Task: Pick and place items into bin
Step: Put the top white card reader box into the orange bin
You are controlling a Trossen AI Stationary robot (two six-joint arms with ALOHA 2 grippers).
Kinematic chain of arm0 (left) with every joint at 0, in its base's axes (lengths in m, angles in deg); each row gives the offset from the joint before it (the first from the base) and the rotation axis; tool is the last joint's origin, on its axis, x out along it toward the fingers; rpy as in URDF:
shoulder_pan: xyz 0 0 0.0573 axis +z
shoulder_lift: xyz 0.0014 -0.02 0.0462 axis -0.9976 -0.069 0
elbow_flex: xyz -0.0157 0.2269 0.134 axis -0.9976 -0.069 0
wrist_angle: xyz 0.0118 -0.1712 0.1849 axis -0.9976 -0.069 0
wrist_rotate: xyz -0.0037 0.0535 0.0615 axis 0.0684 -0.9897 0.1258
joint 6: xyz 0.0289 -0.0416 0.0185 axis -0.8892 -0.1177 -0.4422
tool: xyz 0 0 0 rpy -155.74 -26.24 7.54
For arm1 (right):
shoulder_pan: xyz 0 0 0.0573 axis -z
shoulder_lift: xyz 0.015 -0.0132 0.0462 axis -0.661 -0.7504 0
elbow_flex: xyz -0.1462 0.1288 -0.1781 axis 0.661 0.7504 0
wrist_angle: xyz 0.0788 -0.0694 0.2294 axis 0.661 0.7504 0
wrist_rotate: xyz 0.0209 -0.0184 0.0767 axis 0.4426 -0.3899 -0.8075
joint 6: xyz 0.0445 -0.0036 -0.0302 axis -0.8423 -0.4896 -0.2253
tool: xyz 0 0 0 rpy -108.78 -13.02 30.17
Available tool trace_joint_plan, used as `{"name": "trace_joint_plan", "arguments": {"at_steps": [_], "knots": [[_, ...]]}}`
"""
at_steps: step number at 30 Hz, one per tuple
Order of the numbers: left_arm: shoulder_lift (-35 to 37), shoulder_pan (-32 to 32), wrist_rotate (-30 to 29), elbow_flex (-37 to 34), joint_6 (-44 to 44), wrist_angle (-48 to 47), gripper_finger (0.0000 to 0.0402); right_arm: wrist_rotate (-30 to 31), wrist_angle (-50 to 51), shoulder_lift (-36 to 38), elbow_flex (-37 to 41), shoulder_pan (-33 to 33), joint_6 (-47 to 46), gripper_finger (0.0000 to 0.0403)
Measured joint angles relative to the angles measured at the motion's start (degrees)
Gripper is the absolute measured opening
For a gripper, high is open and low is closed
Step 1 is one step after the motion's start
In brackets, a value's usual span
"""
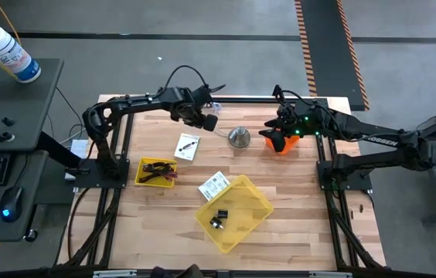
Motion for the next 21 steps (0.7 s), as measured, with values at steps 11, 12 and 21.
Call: {"name": "trace_joint_plan", "arguments": {"at_steps": [11, 12, 21], "knots": [[-4.87, -1.43, 0.67, -0.17, 1.78, -0.64, 0.0181, 0.07, -0.05, 0.00, 0.00, 0.00, -0.02, 0.0210], [-5.25, -1.51, 0.67, -0.17, 1.82, -0.74, 0.0187, 0.07, -0.06, 0.00, 0.00, 0.00, -0.02, 0.0210], [-9.36, -1.63, 1.88, -0.17, 1.78, -1.71, 0.0176, 0.15, -0.04, 0.00, 0.00, 0.00, -0.02, 0.0210]]}}
